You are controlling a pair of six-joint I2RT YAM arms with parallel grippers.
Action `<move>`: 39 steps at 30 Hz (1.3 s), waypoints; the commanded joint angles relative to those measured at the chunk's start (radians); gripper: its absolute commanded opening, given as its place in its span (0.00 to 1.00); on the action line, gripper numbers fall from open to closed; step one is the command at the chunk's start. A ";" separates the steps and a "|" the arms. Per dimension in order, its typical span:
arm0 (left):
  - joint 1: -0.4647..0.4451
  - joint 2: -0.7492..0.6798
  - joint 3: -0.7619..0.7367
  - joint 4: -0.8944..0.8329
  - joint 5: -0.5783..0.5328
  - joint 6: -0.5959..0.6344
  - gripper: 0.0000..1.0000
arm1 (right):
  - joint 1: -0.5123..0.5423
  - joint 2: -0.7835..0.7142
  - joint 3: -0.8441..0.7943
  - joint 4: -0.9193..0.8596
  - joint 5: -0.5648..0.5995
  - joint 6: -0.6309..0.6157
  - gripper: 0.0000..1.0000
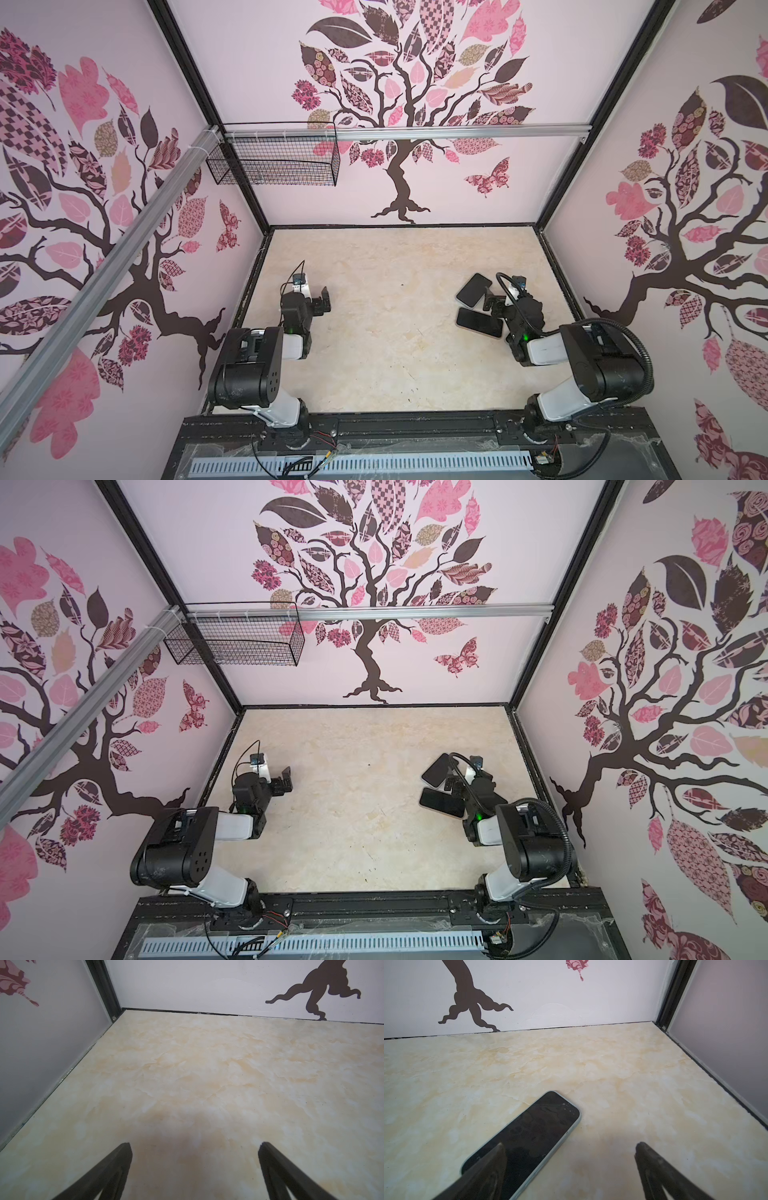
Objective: Take the phone out of the phone case
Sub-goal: 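Move the right gripper over the pale-blue-cased phone while the left arm rises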
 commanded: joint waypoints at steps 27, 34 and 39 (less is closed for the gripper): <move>-0.246 -0.324 -0.024 -0.184 -0.340 0.091 0.99 | -0.003 -0.253 0.003 -0.183 0.022 0.046 0.99; -0.438 -0.496 0.066 -0.421 -0.439 0.039 0.98 | 0.011 -0.367 0.080 -0.339 0.043 0.243 1.00; -0.441 -0.544 0.172 -0.659 -0.371 -0.211 0.99 | 0.010 -0.464 0.117 -0.486 0.048 0.444 1.00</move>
